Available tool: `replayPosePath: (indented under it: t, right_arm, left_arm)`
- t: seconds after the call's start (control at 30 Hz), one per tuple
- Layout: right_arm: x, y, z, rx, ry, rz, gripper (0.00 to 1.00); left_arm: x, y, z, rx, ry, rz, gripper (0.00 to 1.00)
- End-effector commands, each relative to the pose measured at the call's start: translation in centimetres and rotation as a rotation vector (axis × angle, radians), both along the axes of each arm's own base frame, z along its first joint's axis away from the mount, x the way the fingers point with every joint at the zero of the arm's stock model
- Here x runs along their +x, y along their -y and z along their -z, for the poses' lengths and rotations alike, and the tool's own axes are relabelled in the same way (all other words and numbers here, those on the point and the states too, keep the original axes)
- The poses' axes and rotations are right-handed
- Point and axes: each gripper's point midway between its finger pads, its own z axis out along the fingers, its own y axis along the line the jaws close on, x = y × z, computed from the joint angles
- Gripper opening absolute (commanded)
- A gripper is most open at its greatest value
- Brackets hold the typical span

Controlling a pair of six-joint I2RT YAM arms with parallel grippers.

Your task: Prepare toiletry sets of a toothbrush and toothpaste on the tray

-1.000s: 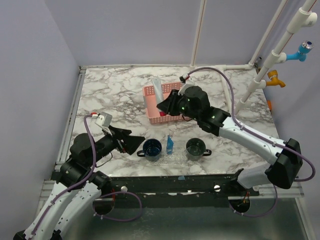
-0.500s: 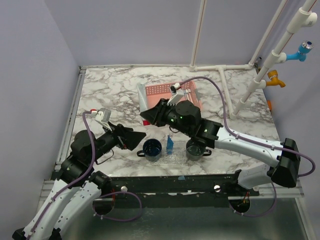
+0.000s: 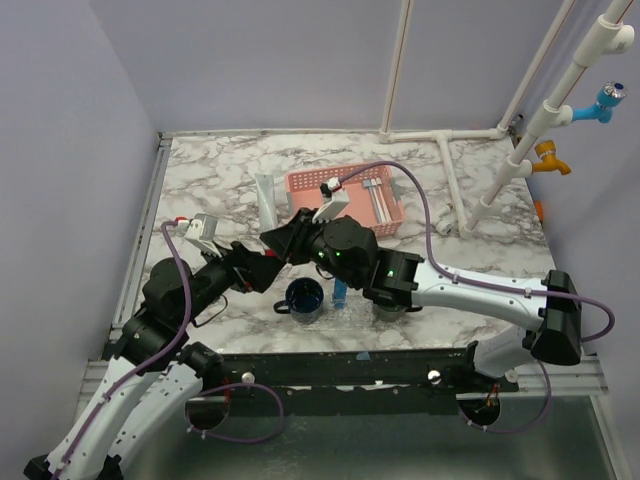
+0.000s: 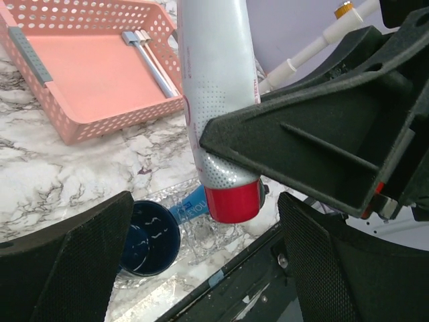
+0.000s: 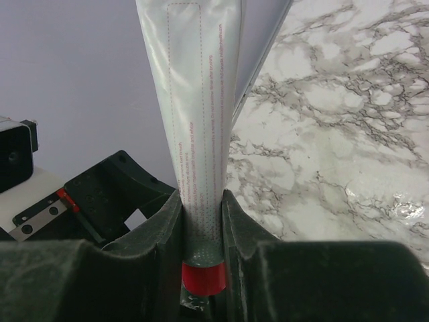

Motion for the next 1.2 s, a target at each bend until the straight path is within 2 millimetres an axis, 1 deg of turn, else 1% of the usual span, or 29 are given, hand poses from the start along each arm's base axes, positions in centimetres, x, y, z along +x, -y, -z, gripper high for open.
replayPosePath:
  t: [0.0, 0.2, 0.47, 0.67, 0.83, 1.17]
  right_arm:
    - [0.3, -0.8, -2.5, 0.058, 0.033, 0.059, 0.22]
    - [-0.3, -1.8, -1.8, 0.044, 0.014, 0.052, 0.22]
    - [-0.8, -3.0, -0.9, 0.021, -0.012, 0.032, 0.22]
    - [-1.2, -3.8, -0.8, 0.012, -0.024, 0.007, 0.22]
    - [-1.5, -4.2, -0.3, 0.002, -0.038, -0.014, 0.22]
    - [-2.3, -4.5, 0.4, -0.011, -0.057, -0.039, 0.22]
  left_arm:
    - [0.6, -0.9, -0.9, 0.004, 0.010, -0.062, 0.86]
    - [0.8, -1.1, -1.0, 0.014, 0.025, -0.074, 0.75]
    - [1.0, -1.3, -1.3, 0.016, 0.052, -0.084, 0.65]
    - [1.3, -1.4, -1.7, 0.022, 0.080, -0.091, 0.59]
    - [1.4, -1.7, -2.2, 0.023, 0.109, -0.106, 0.57]
    - [1.7, -2.4, -3.2, 0.033, 0.151, -0.141, 0.55]
